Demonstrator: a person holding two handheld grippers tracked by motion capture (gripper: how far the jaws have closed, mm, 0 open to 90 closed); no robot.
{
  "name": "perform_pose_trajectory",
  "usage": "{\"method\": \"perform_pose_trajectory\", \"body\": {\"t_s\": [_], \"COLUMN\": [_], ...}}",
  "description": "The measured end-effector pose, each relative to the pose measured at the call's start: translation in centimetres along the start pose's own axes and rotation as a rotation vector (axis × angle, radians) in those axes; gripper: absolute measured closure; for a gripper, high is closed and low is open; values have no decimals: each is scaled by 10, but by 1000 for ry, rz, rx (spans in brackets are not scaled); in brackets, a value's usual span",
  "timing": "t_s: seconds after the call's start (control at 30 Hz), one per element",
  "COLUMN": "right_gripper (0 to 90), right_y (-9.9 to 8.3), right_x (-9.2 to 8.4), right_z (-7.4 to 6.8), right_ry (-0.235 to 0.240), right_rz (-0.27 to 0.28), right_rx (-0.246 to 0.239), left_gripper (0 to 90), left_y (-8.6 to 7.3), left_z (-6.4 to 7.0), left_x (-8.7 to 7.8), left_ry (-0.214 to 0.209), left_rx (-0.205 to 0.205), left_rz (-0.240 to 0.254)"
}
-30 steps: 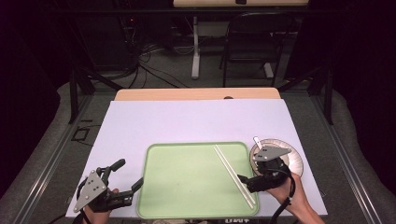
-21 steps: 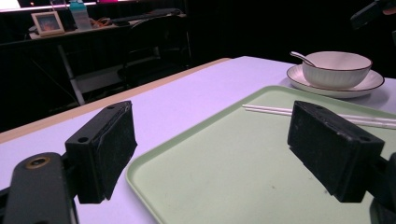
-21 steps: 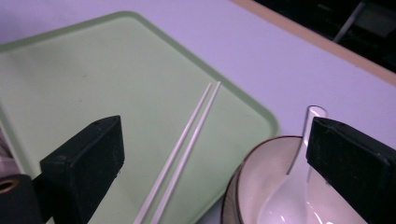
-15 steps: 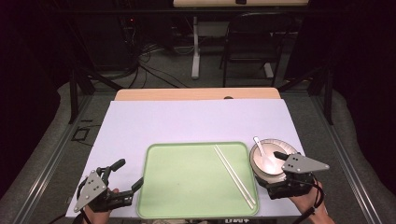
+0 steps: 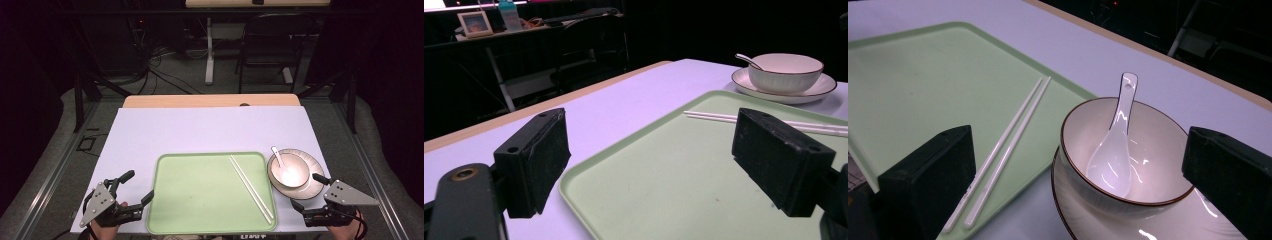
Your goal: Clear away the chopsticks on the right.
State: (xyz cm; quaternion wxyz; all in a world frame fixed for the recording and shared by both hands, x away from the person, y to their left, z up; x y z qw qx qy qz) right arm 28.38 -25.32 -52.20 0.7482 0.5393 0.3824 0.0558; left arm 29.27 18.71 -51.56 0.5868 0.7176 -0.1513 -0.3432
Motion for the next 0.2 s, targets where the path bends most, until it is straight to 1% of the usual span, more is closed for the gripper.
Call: {"method": "perform_pose_trajectory", "body": {"t_s": [0.03, 0.07, 0.2], "right_gripper": [2, 3, 3], "right_y": [0, 1, 2], "right_x": [0, -1, -1], "right_z": [0, -1, -1], "right_ry": [0, -5, -2], "right_rz": [0, 0, 11], "right_rx": [0, -14, -9], "left_gripper": [152, 153, 153], "left_y": [0, 0, 0], "left_z": [0, -1, 0], "left_x": [0, 0, 0], "left_ry": [0, 3, 4], "left_rx": [0, -3, -3], "left_rz": [0, 4, 1]}}
Point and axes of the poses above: each handheld gripper's, and its own axes: x roughly forward along the jaws, y roughly out of its top, z roughly to its right, the point moved 10 cm from there along x, roughly forward along the jaws, and after that the axes turned 7 degrees about -z, right-handed, at the moved point
